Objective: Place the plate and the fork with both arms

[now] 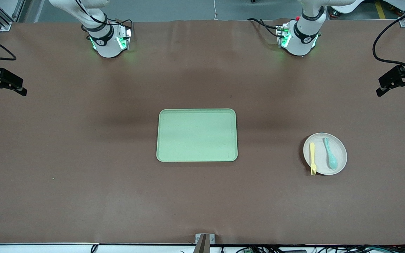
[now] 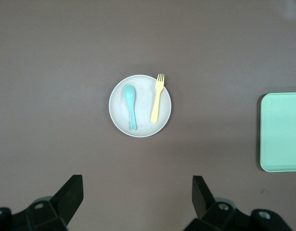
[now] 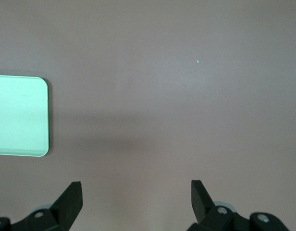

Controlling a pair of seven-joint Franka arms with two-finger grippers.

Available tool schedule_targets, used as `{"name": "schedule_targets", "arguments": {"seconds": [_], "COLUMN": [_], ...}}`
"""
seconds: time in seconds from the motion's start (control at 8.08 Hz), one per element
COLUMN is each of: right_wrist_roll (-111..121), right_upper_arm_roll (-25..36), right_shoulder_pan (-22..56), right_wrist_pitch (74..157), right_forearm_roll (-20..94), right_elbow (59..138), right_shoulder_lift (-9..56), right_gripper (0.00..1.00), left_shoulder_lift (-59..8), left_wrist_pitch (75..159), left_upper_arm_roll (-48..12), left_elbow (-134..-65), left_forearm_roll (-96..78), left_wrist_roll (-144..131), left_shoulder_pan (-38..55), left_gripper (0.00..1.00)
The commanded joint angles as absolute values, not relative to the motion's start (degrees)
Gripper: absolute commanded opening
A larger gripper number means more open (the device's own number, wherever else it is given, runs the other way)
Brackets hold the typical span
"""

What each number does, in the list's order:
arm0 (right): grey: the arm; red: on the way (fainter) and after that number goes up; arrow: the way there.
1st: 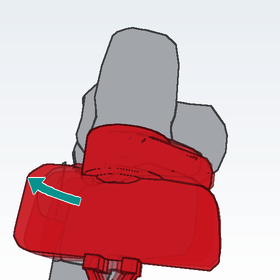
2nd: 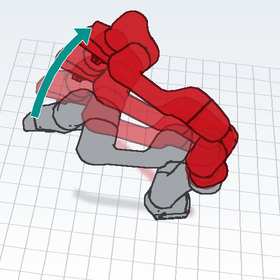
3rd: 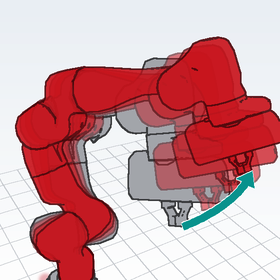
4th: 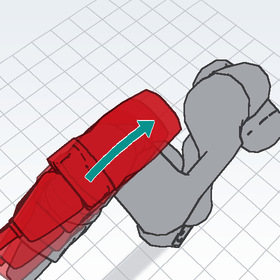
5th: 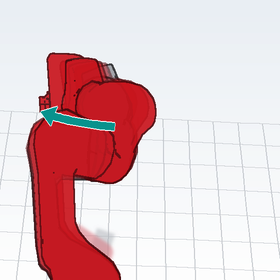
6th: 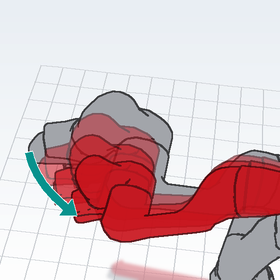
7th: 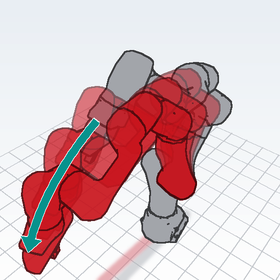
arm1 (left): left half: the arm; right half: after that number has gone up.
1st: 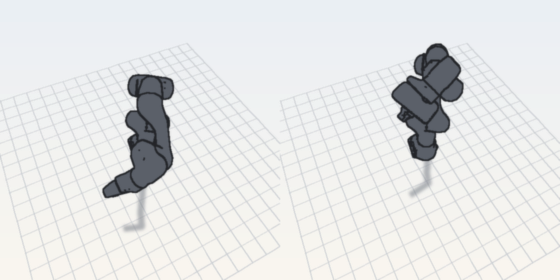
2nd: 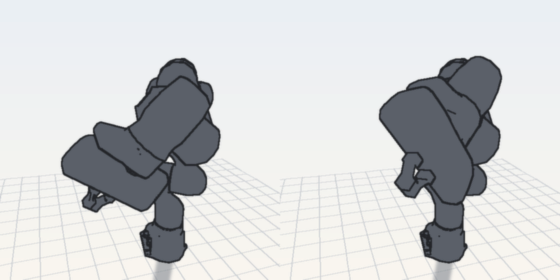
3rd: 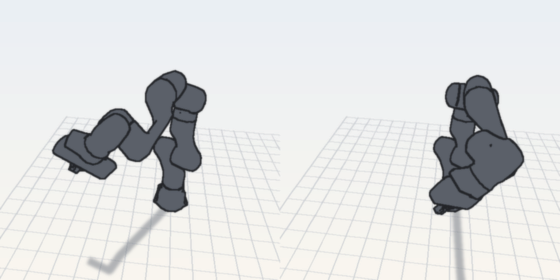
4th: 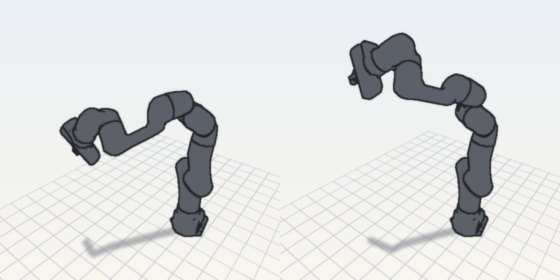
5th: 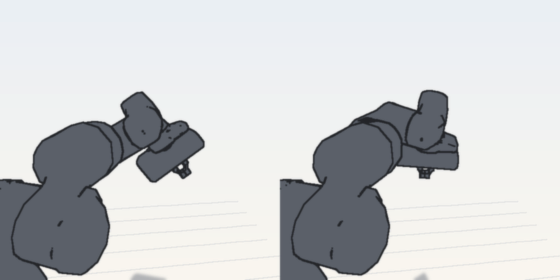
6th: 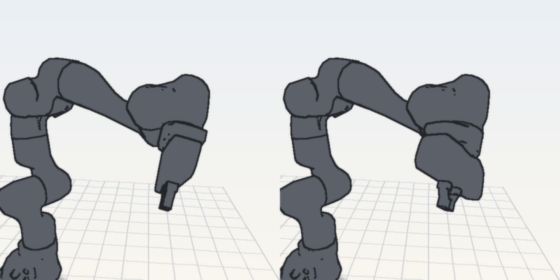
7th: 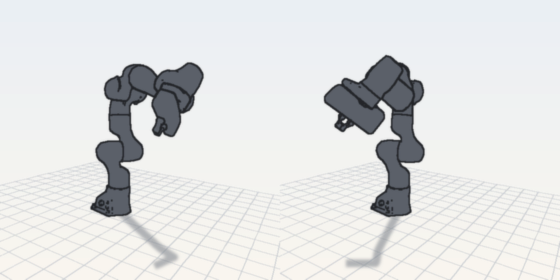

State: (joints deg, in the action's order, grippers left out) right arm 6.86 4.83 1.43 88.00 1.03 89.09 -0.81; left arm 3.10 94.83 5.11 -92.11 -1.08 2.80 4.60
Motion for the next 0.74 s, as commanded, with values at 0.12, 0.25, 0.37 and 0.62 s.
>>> {"name": "schedule_targets", "arguments": {"seconds": [0.12, 0.25, 0.37, 0.62], "right_wrist_roll": [4.93, 4.83, 4.83, 4.83], "right_upper_arm_roll": [4.75, 4.83, 4.75, 4.75], "right_shoulder_pan": [2.02, 2.20, 2.28, 2.37], "right_wrist_pitch": [87.01, 87.01, 87.01, 87.01], "right_forearm_roll": [0.62, 0.53, 0.53, 0.53], "right_elbow": [88.33, 88.33, 88.42, 88.59], "right_shoulder_lift": [-0.70, -0.70, -0.62, -0.53], "right_gripper": [1.00, 1.00, 1.00, 1.00], "left_shoulder_lift": [2.63, 2.11, -0.67, -9.53], "left_wrist_pitch": [93.43, 93.34, 93.34, 95.26], "left_upper_arm_roll": [5.36, 5.45, 5.71, 5.45], "left_elbow": [-90.35, -90.70, -90.62, -90.35], "left_forearm_roll": [0.00, -0.09, -0.78, -0.01], "left_wrist_roll": [2.11, 2.02, 0.54, -0.18], "left_shoulder_pan": [4.92, 4.66, 3.09, 2.02], "left_gripper": [1.00, 1.00, 1.00, 1.00]}}
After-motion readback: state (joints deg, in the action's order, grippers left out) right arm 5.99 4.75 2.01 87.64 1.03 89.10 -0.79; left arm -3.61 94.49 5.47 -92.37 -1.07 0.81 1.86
